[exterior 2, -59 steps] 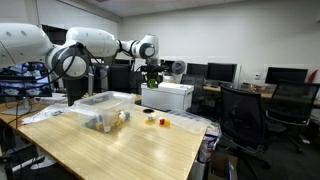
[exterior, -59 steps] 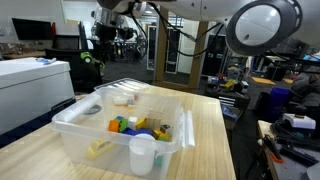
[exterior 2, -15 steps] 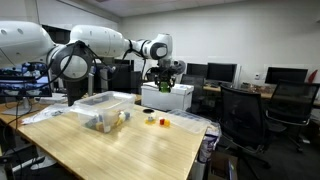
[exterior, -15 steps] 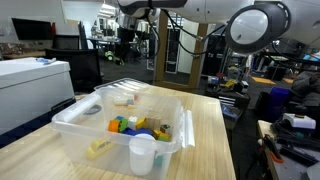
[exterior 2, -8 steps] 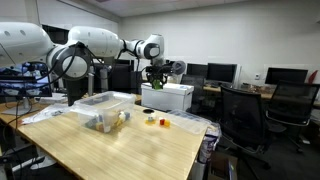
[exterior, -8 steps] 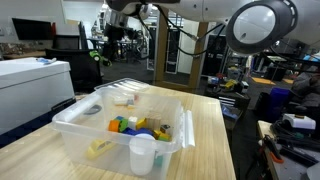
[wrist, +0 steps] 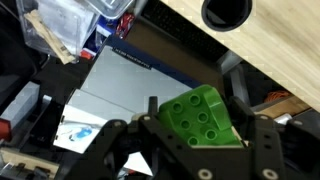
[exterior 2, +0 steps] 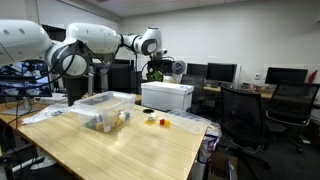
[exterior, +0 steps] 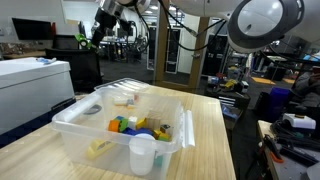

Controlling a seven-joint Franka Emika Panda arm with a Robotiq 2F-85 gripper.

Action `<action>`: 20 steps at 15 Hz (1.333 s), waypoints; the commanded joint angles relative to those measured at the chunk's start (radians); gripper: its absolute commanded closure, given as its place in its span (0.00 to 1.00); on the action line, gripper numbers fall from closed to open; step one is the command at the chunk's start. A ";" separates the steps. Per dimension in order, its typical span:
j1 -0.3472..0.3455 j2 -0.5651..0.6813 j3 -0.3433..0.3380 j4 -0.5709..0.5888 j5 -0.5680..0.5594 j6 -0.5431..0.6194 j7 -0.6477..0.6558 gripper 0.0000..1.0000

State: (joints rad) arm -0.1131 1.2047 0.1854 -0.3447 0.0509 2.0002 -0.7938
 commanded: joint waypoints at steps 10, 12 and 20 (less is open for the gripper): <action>0.006 -0.015 -0.188 -0.006 -0.080 0.352 0.062 0.55; -0.005 0.009 -0.272 -0.007 -0.143 0.401 0.107 0.55; -0.006 0.105 -0.592 -0.039 -0.436 0.342 0.355 0.55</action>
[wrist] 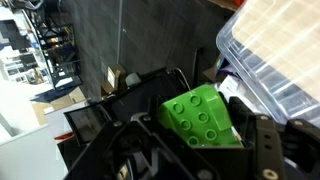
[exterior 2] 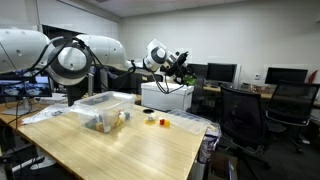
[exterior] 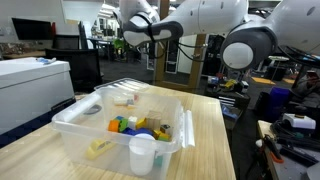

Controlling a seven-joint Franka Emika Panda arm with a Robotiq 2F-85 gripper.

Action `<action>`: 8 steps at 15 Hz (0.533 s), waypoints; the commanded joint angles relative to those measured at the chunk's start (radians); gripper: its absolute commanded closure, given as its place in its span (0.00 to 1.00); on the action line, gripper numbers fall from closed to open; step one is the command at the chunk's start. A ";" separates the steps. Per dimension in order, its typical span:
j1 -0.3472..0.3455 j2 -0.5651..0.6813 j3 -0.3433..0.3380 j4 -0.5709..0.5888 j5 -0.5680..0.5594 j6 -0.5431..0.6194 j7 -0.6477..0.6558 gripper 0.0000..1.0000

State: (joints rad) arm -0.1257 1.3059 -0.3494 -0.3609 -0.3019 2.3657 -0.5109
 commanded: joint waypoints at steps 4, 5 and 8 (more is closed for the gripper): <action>-0.001 0.062 -0.172 -0.029 -0.219 -0.161 0.199 0.55; -0.012 0.083 -0.180 0.002 -0.235 -0.228 0.208 0.55; -0.020 0.095 -0.208 -0.014 -0.277 -0.425 0.234 0.55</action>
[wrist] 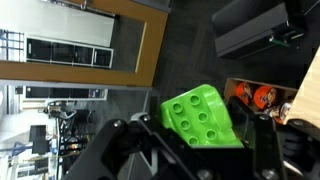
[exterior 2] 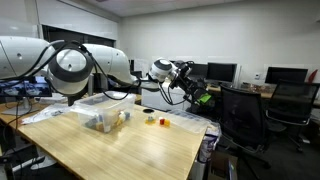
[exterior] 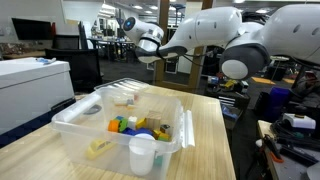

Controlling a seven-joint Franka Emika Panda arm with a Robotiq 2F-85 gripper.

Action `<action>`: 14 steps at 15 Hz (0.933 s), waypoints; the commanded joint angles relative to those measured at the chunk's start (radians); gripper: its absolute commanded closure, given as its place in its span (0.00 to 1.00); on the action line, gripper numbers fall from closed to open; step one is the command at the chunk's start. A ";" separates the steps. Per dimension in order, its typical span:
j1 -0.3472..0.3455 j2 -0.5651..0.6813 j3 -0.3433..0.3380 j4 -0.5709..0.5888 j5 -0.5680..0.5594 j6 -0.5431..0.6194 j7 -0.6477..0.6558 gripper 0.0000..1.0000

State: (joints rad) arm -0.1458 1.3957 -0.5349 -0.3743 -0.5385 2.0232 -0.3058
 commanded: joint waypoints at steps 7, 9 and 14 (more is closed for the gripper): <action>-0.058 -0.063 0.302 -0.002 0.239 -0.126 -0.030 0.55; -0.055 -0.084 0.350 0.020 0.288 -0.089 -0.034 0.55; -0.010 -0.150 0.480 0.025 0.388 0.089 -0.143 0.55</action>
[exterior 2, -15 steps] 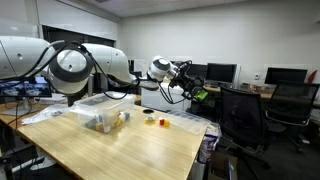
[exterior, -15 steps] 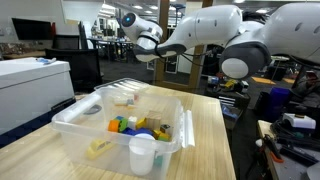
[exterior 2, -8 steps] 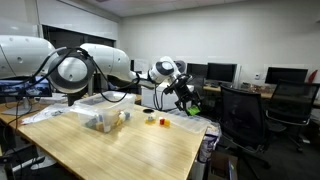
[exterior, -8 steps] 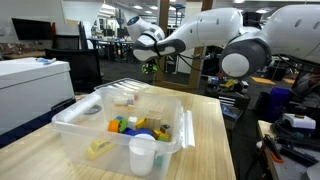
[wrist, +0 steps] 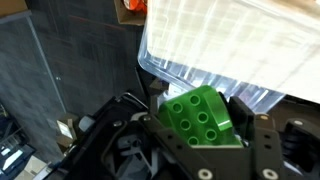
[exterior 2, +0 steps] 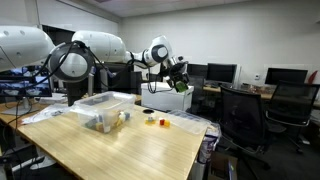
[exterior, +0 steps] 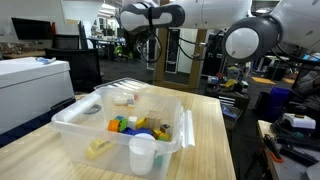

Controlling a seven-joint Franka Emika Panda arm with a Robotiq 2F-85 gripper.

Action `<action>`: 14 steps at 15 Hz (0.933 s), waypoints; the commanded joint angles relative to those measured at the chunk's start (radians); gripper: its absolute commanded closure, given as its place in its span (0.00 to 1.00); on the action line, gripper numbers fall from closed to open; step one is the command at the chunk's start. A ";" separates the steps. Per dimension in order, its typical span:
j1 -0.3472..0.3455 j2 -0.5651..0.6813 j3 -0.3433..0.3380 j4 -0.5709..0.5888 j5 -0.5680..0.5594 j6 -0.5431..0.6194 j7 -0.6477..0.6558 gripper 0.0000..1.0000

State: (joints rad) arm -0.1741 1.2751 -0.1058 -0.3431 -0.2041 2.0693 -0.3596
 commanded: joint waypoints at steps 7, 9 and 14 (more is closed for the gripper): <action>0.171 -0.074 0.312 0.000 0.164 -0.015 -0.389 0.55; 0.187 -0.081 0.365 0.000 0.182 -0.053 -0.460 0.55; 0.186 -0.150 0.534 0.000 0.238 -0.315 -0.723 0.55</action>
State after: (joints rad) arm 0.0302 1.1604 0.3779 -0.3428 -0.0053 1.8668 -0.9816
